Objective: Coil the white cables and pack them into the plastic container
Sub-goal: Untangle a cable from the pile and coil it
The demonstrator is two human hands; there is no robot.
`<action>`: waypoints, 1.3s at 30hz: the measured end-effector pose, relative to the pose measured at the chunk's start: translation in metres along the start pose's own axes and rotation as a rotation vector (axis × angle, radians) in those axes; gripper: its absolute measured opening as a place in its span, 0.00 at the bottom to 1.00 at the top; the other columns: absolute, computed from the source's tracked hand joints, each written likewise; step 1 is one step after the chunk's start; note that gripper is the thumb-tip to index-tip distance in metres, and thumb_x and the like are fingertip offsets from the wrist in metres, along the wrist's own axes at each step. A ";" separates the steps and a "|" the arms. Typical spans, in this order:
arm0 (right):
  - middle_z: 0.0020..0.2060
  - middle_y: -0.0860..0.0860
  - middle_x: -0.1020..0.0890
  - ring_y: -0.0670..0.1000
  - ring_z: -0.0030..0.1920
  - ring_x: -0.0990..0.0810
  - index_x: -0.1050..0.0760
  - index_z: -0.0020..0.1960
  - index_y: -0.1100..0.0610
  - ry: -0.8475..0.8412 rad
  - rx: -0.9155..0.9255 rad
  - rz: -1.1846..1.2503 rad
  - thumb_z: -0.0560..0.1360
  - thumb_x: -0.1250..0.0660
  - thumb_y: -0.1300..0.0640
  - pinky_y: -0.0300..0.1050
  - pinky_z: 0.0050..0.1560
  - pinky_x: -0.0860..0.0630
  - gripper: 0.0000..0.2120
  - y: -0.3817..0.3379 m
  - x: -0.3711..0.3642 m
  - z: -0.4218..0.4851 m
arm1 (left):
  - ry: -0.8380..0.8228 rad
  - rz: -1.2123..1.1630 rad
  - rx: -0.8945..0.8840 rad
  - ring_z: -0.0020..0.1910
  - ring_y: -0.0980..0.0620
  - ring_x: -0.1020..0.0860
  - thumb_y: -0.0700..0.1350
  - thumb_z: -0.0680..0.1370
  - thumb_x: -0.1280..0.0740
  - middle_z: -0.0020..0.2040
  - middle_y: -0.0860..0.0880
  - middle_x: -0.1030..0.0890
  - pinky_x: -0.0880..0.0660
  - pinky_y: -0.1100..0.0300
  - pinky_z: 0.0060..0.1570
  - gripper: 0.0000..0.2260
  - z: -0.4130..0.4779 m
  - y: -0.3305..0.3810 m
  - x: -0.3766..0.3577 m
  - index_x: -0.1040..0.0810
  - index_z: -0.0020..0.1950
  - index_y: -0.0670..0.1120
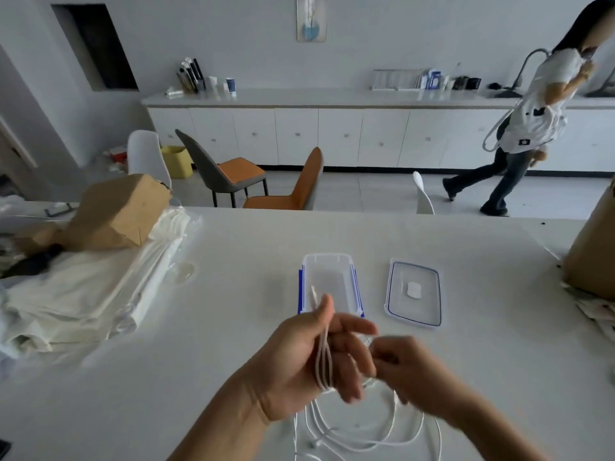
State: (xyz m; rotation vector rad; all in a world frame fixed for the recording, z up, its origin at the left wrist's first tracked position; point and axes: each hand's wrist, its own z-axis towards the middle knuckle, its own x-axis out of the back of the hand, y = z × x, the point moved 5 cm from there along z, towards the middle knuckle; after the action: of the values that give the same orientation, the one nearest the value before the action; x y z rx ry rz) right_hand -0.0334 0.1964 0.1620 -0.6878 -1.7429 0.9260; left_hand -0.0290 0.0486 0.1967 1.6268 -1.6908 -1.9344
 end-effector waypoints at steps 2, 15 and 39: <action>0.23 0.45 0.29 0.43 0.26 0.33 0.25 0.31 0.55 0.037 0.041 -0.123 0.69 0.30 0.53 0.39 0.28 0.33 0.10 -0.023 0.017 0.014 | -0.063 0.302 0.136 0.33 0.45 0.16 0.62 0.82 0.51 0.45 0.37 0.16 0.23 0.59 0.28 0.31 0.000 -0.008 -0.004 0.20 0.58 0.38; 0.32 0.45 0.16 0.48 0.28 0.19 0.20 0.51 0.44 0.384 0.250 -0.230 0.77 0.33 0.53 0.46 0.36 0.22 0.06 -0.096 -0.002 -0.027 | 0.407 0.288 -0.068 0.56 0.43 0.17 0.66 0.80 0.48 0.52 0.42 0.14 0.29 0.41 0.67 0.29 0.020 0.002 0.019 0.19 0.59 0.46; 0.25 0.47 0.26 0.48 0.29 0.27 0.32 0.29 0.52 0.214 0.113 -0.598 0.75 0.35 0.43 0.44 0.32 0.31 0.20 -0.086 0.036 0.008 | -0.146 0.353 0.102 0.29 0.51 0.20 0.68 0.77 0.60 0.43 0.41 0.16 0.32 0.61 0.26 0.40 0.012 -0.010 -0.011 0.21 0.60 0.41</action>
State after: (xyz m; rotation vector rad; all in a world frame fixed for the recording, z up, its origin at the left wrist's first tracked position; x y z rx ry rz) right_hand -0.0550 0.1766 0.2508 -0.1585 -1.5570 0.5074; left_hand -0.0279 0.0673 0.1933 1.1363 -2.0009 -1.8532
